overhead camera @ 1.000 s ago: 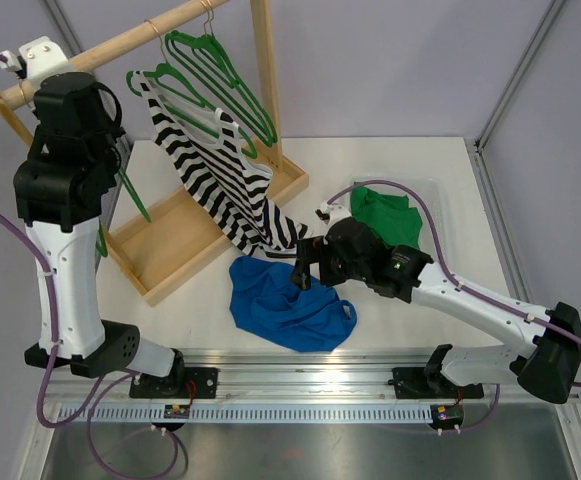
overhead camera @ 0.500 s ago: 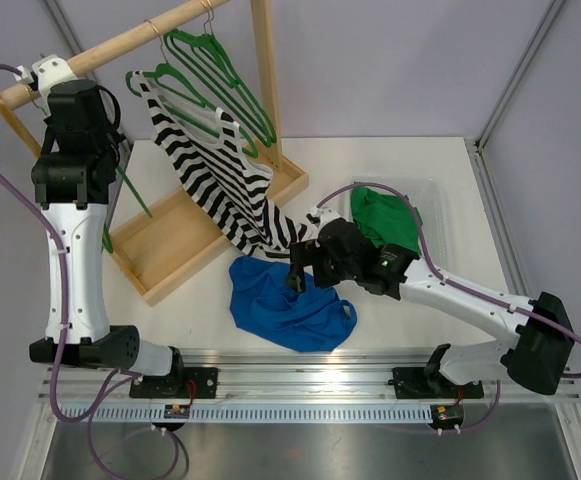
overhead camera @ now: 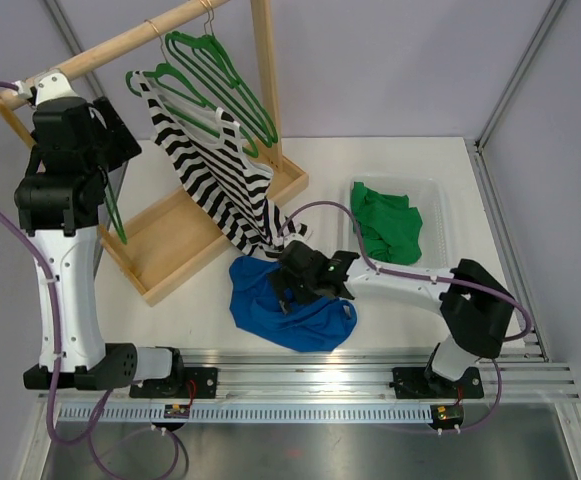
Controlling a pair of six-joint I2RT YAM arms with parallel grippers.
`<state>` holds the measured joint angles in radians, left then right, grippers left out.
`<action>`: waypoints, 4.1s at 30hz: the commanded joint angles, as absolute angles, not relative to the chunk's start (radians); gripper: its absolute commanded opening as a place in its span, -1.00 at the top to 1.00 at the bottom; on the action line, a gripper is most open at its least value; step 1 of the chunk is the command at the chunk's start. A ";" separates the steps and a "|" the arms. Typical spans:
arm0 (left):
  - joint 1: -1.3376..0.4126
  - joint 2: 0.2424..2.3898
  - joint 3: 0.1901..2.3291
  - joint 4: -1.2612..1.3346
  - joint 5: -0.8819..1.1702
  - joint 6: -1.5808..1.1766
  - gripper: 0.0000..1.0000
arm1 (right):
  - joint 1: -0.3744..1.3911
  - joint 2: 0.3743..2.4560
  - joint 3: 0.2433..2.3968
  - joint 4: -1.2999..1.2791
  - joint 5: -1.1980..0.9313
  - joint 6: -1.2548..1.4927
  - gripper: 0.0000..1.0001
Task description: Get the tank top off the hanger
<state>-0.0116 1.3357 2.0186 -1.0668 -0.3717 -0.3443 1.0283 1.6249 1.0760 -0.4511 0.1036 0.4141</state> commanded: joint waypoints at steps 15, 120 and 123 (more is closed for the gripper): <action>-0.009 0.608 1.424 -0.757 -0.025 -0.339 -0.98 | 1.134 1.873 1.189 -0.477 0.241 0.385 0.40; -0.376 1.753 2.384 -0.891 -0.764 -0.299 0.17 | 0.351 0.980 1.088 -0.637 -0.219 0.341 -0.99; -0.367 1.752 2.369 -0.899 -0.762 -0.305 0.45 | 0.351 0.979 1.085 -0.637 -0.219 0.337 -0.99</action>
<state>-0.3790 1.7756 2.3768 -0.9230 -0.7525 -0.2951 0.3569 0.9928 1.0760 -0.6735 -0.1978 0.3473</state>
